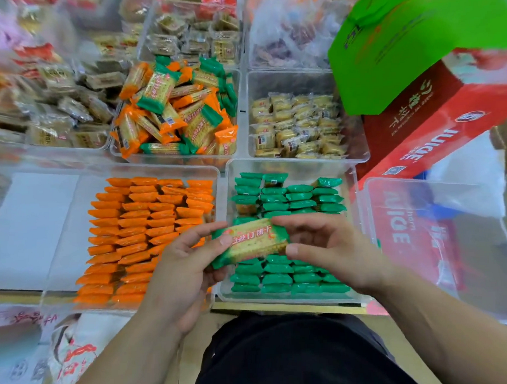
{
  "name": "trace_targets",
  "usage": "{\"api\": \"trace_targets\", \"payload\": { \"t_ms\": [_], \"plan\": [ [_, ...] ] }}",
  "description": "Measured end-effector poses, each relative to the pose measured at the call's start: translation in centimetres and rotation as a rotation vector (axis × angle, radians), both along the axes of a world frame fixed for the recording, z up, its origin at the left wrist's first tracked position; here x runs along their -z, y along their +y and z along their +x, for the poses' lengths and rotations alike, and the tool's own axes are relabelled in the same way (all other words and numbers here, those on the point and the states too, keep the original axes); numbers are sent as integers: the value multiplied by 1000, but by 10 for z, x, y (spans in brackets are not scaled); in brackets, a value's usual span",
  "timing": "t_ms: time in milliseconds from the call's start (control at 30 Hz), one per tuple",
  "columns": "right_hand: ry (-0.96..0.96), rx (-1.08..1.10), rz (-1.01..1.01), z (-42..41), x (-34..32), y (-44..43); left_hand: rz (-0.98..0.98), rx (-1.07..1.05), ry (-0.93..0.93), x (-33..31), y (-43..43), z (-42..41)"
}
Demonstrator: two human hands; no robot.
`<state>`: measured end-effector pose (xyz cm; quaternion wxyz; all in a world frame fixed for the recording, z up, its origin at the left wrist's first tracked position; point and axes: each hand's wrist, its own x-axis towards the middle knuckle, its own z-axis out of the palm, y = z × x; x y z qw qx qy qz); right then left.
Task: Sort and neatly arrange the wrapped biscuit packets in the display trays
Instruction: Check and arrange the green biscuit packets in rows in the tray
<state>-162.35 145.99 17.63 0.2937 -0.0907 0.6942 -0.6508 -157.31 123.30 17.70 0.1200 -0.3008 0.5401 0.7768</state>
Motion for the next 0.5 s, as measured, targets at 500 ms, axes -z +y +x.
{"api": "trace_targets", "payload": {
  "t_ms": [500],
  "plan": [
    [50,312,106,33,-24,46,-367,228,187,-24,49,7]
  ]
}}
